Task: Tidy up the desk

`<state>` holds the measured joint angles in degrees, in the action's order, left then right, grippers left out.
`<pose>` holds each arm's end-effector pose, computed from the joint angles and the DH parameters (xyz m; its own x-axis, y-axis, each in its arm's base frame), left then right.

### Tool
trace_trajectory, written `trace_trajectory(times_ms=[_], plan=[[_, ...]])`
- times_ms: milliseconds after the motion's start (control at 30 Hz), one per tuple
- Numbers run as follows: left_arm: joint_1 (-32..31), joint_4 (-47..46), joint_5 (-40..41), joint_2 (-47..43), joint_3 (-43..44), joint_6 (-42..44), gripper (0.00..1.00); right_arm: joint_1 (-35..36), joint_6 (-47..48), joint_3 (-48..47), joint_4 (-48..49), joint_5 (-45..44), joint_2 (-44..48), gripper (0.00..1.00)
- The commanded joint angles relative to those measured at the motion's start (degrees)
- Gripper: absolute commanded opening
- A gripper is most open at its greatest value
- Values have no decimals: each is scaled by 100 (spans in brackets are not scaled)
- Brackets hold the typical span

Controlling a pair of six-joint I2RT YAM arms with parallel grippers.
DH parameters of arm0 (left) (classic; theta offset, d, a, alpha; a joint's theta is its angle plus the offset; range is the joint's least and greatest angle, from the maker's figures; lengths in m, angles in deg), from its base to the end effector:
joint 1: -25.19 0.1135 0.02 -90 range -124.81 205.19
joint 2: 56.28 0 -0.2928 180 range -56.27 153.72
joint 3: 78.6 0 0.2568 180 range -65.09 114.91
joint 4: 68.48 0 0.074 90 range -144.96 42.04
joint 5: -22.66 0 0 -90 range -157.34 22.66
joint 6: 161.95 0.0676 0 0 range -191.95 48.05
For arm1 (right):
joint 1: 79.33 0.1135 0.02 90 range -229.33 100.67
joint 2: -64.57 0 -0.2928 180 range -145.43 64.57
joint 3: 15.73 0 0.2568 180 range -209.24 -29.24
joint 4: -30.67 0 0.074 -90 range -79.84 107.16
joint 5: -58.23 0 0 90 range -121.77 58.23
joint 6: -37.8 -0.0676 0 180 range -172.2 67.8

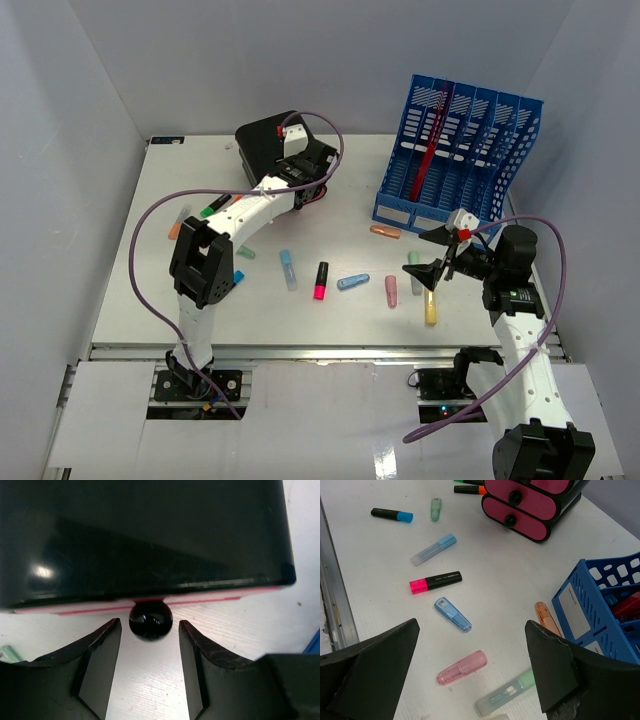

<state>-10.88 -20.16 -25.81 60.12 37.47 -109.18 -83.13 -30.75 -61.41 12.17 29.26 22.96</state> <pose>0.4219 -0.2519 0.2807 -0.5356 -0.1702 -0.8271 -0.2981 0.9545 -0.0034 0.1642 0.0484 0.2996 0.0660 -0.1819 -0.9811 -0.8479 0.5081 -0.1512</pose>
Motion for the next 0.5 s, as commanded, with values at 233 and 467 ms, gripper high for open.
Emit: trace_trajectory(times_ms=[233, 467], plan=[[127, 53, -84, 12, 256, 108, 30, -59, -18, 11, 149, 40, -6, 93], [-206, -101, -547, -751, -722, -313, 25, -77, -18, 27, 157, 58, -33, 93]])
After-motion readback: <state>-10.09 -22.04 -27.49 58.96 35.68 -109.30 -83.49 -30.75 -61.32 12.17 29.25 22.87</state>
